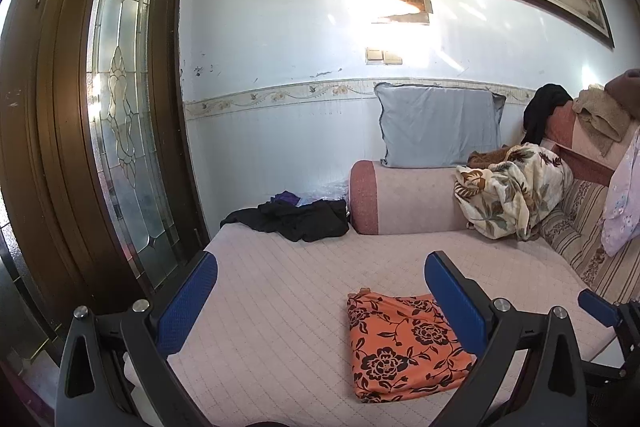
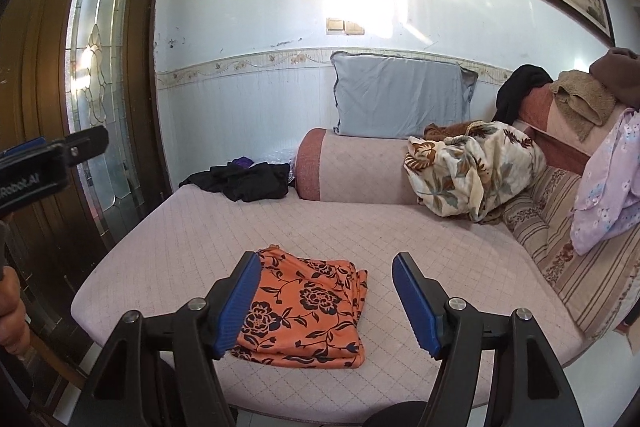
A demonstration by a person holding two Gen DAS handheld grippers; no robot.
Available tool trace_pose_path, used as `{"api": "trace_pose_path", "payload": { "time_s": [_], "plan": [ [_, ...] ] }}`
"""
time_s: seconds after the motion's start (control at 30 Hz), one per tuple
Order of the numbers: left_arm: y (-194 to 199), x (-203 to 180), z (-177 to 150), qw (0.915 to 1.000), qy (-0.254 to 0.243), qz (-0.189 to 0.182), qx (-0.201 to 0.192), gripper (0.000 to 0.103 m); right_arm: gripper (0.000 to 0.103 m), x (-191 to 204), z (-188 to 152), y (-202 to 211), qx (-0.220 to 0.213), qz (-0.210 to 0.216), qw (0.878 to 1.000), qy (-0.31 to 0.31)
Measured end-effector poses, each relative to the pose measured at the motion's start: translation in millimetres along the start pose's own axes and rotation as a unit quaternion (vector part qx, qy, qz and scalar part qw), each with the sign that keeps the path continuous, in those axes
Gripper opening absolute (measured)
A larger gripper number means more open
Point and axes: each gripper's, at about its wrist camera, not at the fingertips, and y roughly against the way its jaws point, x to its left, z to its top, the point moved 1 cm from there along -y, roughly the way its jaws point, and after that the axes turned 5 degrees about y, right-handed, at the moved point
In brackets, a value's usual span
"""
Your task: Fold small clothes
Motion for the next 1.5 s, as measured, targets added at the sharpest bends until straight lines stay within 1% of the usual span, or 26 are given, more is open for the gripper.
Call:
{"api": "trace_pose_path", "payload": {
  "time_s": [0.1, 0.17, 0.37, 0.53, 0.97, 1.3, 1.5],
  "plan": [
    [1, 4, 1, 0.9999, 0.003, 0.01, -0.003, 0.103, 0.072, 4, 1, 0, 0.0, 0.001, 1.0, 0.007],
    [0, 5, 1, 0.9999, 0.005, 0.016, 0.002, 0.103, 0.072, 5, 2, -1, 0.0, 0.004, 1.0, 0.009],
    [-9, 6, -2, 0.9997, -0.001, 0.015, 0.02, 0.103, 0.072, 9, 4, -10, 0.007, 0.016, 1.0, 0.0],
    [-14, 6, 0, 0.9997, -0.004, 0.018, 0.018, 0.103, 0.072, 14, 6, -19, 0.01, 0.025, 1.0, -0.004],
    [-25, 3, 4, 0.9998, -0.009, 0.009, 0.015, 0.103, 0.072, 17, 16, -35, 0.012, 0.03, 0.999, -0.01],
    [-27, 2, 4, 0.9998, -0.01, 0.007, 0.014, 0.103, 0.072, 14, 22, -38, 0.007, 0.024, 1.0, -0.016],
    [-31, 2, 3, 0.9998, -0.012, 0.006, 0.016, 0.103, 0.072, 14, 22, -41, 0.011, 0.023, 1.0, -0.018]
  ]
}}
